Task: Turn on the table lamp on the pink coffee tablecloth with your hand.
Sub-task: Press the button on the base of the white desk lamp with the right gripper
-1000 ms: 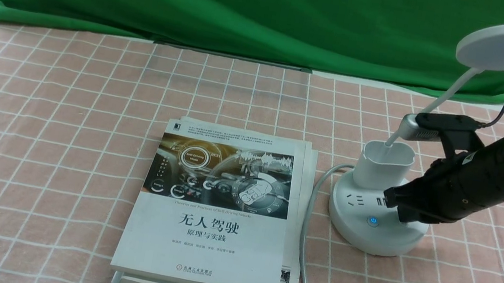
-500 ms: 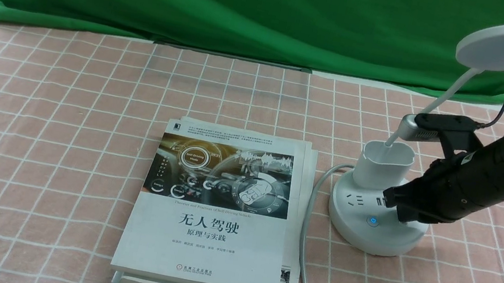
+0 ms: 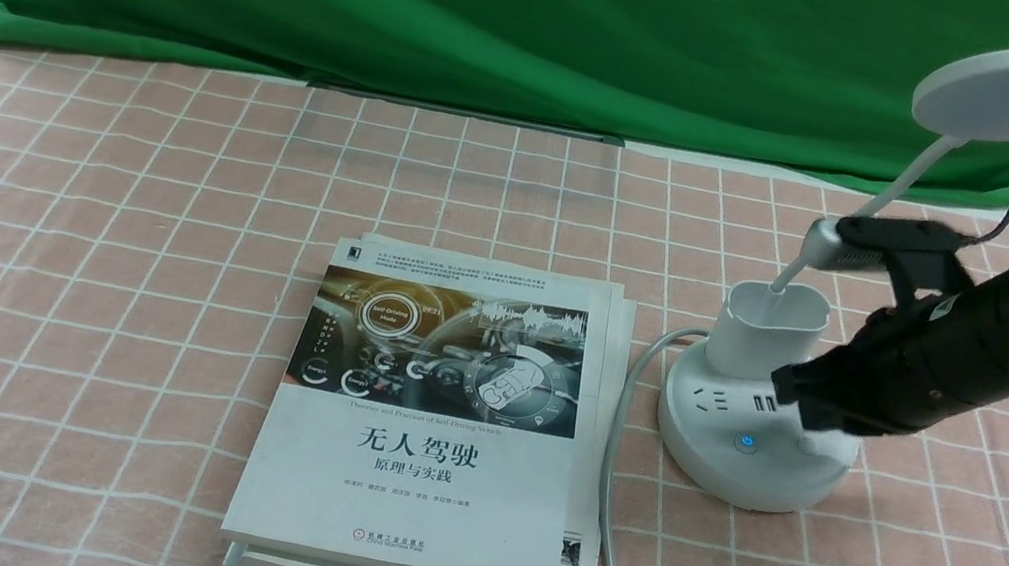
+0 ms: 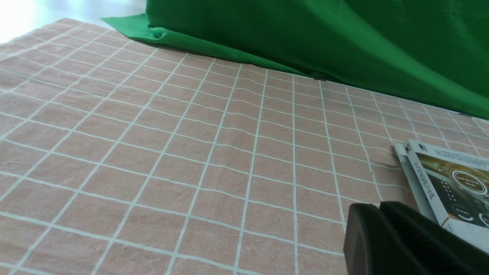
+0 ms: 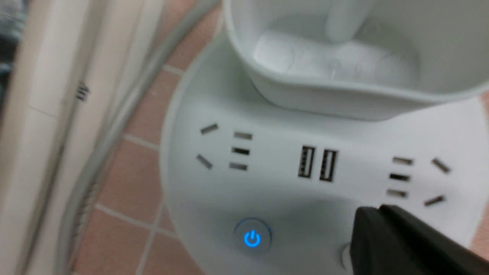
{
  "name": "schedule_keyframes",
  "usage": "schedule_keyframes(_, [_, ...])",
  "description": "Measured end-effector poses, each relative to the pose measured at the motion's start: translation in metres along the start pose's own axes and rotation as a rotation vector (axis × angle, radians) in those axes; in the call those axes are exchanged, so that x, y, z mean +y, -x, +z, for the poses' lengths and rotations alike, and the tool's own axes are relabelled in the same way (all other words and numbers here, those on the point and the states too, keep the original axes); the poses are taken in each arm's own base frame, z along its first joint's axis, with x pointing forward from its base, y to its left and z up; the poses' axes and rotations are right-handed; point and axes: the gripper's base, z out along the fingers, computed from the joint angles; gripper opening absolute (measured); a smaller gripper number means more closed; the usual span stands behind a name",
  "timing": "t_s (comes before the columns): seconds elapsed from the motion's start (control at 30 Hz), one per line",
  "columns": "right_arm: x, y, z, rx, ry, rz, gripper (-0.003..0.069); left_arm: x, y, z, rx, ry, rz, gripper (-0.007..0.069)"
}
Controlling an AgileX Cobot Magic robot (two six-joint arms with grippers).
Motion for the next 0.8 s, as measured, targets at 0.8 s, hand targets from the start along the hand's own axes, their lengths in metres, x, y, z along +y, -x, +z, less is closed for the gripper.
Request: schedule_keyframes(0.8, [-0.001,-0.01,0.016,0.078,0.015,0.01,0.0034,0.0,0.0,0.0,0.0,0.0,-0.001,0.0019])
